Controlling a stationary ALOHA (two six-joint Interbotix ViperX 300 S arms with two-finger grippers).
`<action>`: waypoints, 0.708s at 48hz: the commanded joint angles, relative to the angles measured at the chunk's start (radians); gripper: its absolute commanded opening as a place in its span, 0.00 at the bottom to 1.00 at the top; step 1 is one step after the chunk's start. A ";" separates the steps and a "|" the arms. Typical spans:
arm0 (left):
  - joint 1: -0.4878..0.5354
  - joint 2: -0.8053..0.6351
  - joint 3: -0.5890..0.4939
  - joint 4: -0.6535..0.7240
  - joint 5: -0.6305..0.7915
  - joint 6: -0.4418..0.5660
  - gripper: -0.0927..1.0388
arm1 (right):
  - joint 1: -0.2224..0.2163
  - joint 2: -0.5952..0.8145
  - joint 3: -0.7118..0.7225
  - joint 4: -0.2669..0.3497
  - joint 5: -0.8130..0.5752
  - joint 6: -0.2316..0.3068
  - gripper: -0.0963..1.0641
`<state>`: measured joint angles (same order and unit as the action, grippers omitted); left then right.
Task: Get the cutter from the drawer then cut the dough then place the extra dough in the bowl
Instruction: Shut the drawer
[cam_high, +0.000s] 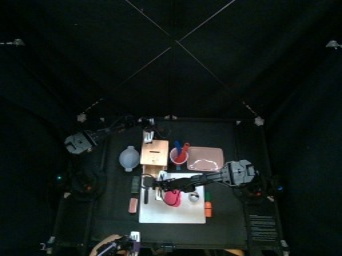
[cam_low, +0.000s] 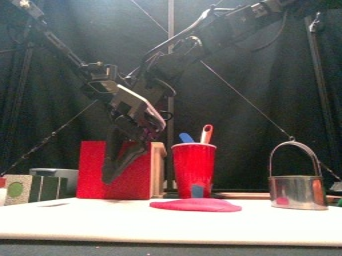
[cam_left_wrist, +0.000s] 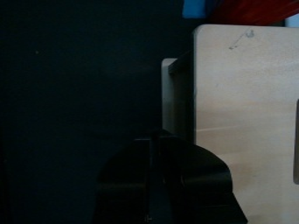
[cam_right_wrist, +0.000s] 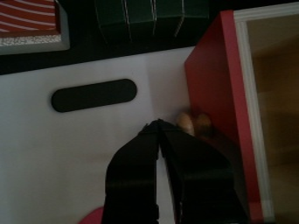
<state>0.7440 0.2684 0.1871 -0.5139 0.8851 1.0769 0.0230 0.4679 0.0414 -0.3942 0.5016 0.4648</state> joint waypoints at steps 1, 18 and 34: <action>-0.003 -0.015 -0.009 -0.003 0.003 0.000 0.55 | -0.055 -0.054 -0.017 -0.011 0.005 0.003 0.16; 0.000 -0.017 -0.006 -0.002 0.003 0.000 0.55 | -0.081 -0.057 -0.018 -0.041 0.005 0.002 0.16; 0.002 -0.015 -0.002 -0.002 0.003 0.000 0.55 | -0.112 -0.066 -0.018 -0.071 0.006 0.000 0.16</action>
<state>0.7486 0.2684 0.1948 -0.5123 0.8851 1.0753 -0.0690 0.4663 0.0399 -0.4556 0.5077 0.4633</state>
